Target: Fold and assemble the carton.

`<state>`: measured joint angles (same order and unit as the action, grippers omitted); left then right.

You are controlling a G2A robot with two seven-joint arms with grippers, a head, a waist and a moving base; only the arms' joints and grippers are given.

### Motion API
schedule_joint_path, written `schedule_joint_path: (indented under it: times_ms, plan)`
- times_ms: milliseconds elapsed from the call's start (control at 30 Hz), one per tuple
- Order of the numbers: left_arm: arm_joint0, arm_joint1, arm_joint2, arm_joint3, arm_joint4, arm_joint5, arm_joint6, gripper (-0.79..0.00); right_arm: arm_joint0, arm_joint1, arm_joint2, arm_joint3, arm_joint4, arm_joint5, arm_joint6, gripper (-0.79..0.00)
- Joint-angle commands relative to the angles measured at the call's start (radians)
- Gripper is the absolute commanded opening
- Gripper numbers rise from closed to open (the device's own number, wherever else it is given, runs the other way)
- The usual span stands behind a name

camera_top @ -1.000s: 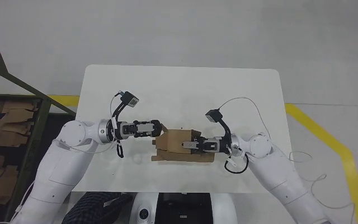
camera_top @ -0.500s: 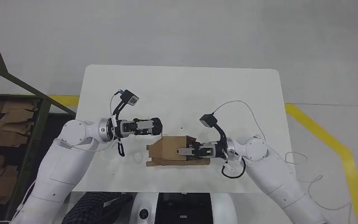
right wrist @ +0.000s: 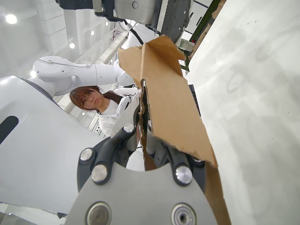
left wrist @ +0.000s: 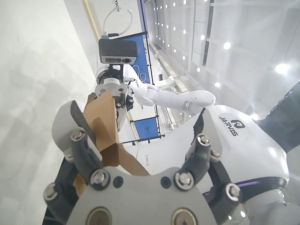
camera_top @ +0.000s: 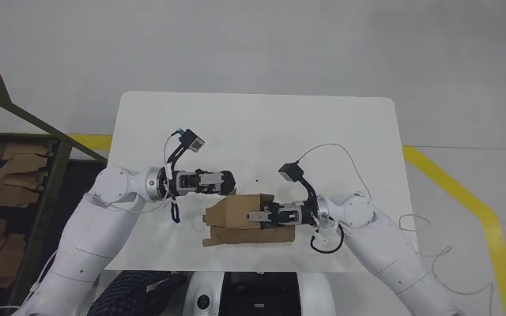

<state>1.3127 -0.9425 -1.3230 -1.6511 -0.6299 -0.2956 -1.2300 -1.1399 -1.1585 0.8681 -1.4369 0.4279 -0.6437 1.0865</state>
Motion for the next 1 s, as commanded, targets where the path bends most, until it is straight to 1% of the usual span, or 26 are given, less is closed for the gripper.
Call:
schedule_joint_path:
  times_ms: [0,300,567,700,967]
  plan:
    - [-0.001,0.000,-0.009,0.008,-0.001,-0.006,0.006,0.000,0.000,0.002,0.013,0.008,0.002,-0.002,-0.006,-0.785]
    - [0.029,0.006,-0.060,-0.011,0.039,-0.034,0.047,0.000,-0.006,0.018,0.085,0.039,-0.025,0.004,-0.055,-0.785]
    - [0.053,0.009,-0.084,-0.044,0.099,-0.055,0.079,0.000,-0.006,0.024,0.130,0.055,-0.117,0.036,-0.164,-0.785]
    - [0.063,0.012,-0.094,-0.054,0.155,-0.065,0.098,0.000,-0.007,0.024,0.142,0.063,-0.145,0.063,-0.221,-0.785]
    - [0.063,0.013,-0.080,-0.036,0.161,-0.049,0.062,0.000,-0.006,0.023,0.148,0.067,-0.141,0.080,-0.241,-0.785]
